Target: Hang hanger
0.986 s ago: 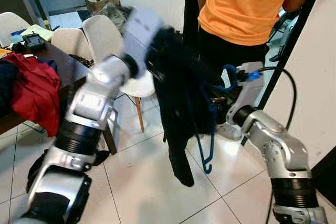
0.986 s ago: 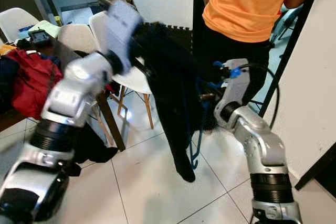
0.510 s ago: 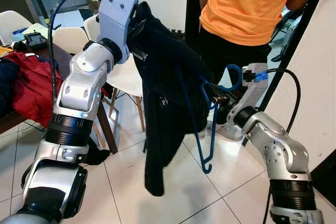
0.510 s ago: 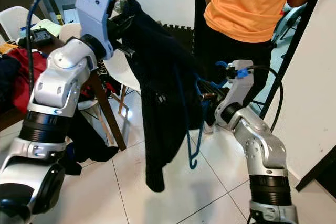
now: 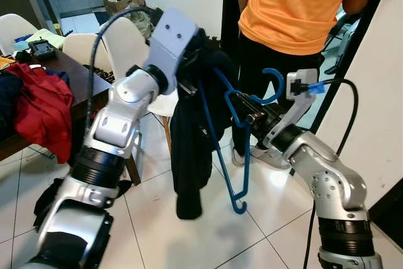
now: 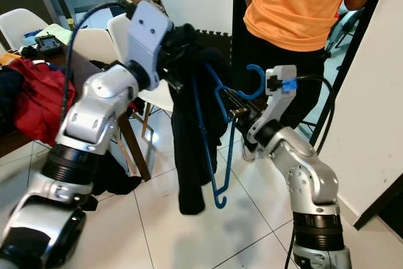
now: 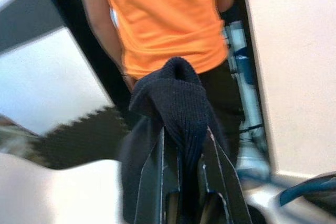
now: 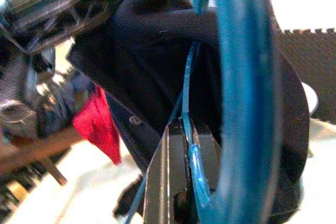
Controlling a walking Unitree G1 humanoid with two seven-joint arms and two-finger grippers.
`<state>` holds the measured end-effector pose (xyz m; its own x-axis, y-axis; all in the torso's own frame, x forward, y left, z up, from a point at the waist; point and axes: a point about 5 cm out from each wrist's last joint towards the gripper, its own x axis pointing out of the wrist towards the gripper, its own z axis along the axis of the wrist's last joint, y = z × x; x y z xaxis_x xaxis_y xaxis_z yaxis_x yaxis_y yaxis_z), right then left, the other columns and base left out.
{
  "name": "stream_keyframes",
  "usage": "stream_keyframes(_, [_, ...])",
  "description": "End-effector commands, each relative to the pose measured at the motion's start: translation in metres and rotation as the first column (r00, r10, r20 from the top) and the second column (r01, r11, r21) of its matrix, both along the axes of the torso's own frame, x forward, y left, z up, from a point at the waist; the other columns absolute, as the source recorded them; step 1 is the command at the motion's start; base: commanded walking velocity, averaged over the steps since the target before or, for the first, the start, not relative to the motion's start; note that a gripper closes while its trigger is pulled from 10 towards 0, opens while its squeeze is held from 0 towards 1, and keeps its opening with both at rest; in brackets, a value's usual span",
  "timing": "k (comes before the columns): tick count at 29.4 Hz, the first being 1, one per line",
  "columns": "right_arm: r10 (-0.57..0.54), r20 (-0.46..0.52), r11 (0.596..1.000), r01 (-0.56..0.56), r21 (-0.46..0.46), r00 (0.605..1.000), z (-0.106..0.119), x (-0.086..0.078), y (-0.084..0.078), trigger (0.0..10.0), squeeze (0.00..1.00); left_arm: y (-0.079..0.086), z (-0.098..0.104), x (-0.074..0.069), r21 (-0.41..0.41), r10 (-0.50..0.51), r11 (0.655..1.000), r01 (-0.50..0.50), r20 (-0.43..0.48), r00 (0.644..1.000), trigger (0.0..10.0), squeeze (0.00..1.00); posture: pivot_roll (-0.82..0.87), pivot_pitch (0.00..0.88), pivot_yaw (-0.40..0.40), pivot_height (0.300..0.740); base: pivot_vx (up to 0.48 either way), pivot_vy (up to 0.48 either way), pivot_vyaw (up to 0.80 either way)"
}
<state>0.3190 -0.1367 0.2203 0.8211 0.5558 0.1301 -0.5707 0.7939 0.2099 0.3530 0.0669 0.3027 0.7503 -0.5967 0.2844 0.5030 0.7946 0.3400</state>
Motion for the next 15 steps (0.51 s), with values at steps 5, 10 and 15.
stream_keyframes(5, [0.040, -0.014, 0.997, -0.041, -0.071, 0.999, -0.008, 0.001, 0.020, 10.0, 0.00, -0.025, 0.006, -0.015, -0.079, -0.176, 0.981, 0.176, 0.002, 0.984, 10.0, 0.00, 0.05, 0.015, 0.041, 0.740, 0.000, 0.000, 0.00])
stream_keyframes(10, [0.074, -0.016, 0.994, -0.075, -0.074, 0.997, -0.010, -0.001, 0.028, 10.0, 0.00, -0.040, 0.003, -0.023, -0.079, -0.280, 0.957, 0.279, -0.006, 0.960, 10.0, 0.00, 0.05, 0.013, 0.042, 0.740, 0.000, 0.000, 0.00])
stream_keyframes(15, [0.092, -0.008, 0.993, -0.092, -0.067, 0.996, -0.009, 0.000, 0.035, 10.0, 0.00, -0.051, -0.004, -0.029, -0.057, -0.355, 0.934, 0.353, -0.032, 0.934, 10.0, 0.00, 0.05, 0.012, 0.046, 0.740, 0.000, 0.000, 0.00])
